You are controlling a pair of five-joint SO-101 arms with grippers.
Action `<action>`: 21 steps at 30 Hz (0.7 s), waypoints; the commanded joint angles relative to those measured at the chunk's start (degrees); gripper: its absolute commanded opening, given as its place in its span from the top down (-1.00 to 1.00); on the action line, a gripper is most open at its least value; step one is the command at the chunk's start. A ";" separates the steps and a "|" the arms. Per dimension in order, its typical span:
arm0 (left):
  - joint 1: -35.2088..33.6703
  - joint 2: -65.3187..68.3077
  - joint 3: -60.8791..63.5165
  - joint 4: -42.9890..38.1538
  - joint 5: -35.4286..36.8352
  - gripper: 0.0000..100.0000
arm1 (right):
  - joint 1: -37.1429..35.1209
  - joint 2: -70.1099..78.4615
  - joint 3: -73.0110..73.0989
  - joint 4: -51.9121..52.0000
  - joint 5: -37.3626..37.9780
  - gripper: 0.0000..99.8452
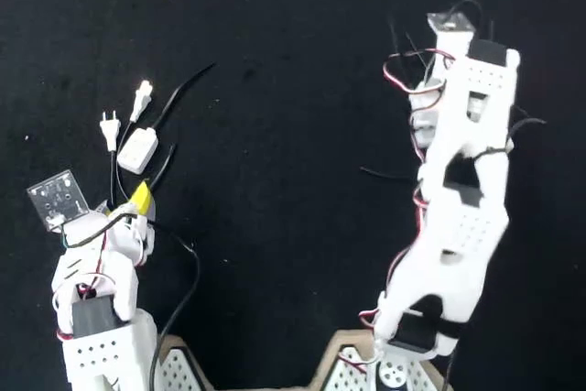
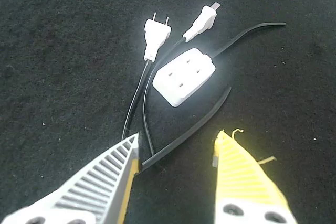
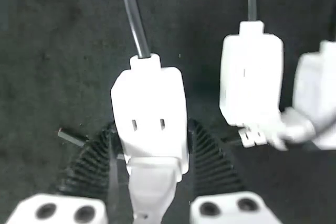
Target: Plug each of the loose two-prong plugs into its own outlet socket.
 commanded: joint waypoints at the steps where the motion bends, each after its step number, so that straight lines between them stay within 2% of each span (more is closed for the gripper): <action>1: -0.66 -0.44 -0.57 -0.62 0.44 0.53 | 0.79 6.90 -11.91 3.08 -1.41 0.98; 5: -0.66 -0.44 -0.57 -0.62 0.44 0.53 | 2.55 13.85 -20.70 4.84 -6.51 0.98; 10: -0.66 -0.44 -0.57 -0.62 0.44 0.53 | 3.25 21.32 -30.81 7.12 -6.95 0.96; 16: -0.66 -0.44 -0.57 -0.62 0.44 0.53 | 2.02 25.01 -39.78 12.31 -6.51 0.58; 21: -0.66 -0.44 -0.57 -0.62 0.44 0.53 | -0.79 21.93 -39.96 12.48 -2.46 0.59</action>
